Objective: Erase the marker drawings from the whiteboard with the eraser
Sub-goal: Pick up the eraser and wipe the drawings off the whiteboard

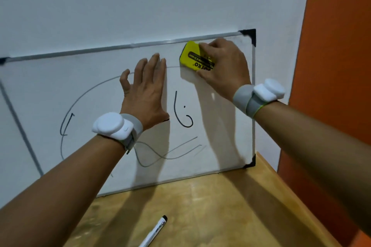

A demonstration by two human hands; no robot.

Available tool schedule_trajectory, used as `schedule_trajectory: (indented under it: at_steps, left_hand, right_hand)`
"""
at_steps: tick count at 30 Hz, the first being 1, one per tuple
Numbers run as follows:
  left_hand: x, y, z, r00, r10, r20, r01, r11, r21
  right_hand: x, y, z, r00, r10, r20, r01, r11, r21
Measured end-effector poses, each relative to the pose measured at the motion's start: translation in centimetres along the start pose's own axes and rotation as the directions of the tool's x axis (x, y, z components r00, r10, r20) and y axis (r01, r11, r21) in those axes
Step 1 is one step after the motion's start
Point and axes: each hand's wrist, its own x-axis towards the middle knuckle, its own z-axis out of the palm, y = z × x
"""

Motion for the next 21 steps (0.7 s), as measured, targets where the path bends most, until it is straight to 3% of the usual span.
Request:
schedule_trajectory:
  at_steps: [5,15,19,21]
  left_hand:
    - [0.2,0.1,0.5,0.999,-0.012,-0.034,0.013,1.0,0.014]
    - [0.3,0.0,1.6,0.996,-0.002,-0.084,0.006,0.999,0.042]
    - [0.1,0.2,1.3,0.998,0.001,-0.067,0.002,0.999,0.037]
    - [-0.2,-0.2,0.7,0.999,0.013,-0.051,-0.012,1.0,0.021]
  right_hand:
    - [-3.2,-0.5,2.6,0.997,-0.072,0.012,0.072,0.997,-0.001]
    - [-19.1,3.1,8.3,0.873,-0.372,0.316,0.409,0.911,-0.056]
    - [-19.2,3.0,7.7,0.814,-0.423,0.398,0.484,0.873,-0.061]
    - [-16.7,2.4,6.2,0.847,-0.396,0.355,0.444,0.894,-0.06]
